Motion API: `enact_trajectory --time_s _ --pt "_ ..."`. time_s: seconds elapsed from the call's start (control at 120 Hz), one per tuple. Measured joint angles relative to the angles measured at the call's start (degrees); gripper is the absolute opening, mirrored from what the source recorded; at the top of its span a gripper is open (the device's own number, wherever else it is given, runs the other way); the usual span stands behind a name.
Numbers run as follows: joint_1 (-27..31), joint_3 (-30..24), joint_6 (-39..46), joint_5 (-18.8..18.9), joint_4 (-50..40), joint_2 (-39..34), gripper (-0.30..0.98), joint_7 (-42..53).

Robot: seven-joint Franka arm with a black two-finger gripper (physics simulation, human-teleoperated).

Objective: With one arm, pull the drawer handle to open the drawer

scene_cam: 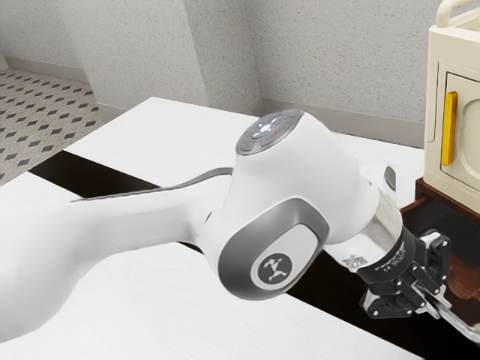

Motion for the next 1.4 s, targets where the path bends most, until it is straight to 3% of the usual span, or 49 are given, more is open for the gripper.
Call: enact_trajectory --time_s 0.558,1.4 --pt "-0.1 -0.6 2.8 -3.6 -12.8 -11.6 -0.1 -0.3" --pt "-0.4 -0.7 5.4 -5.1 -21.4 -19.2 -0.1 -0.9"
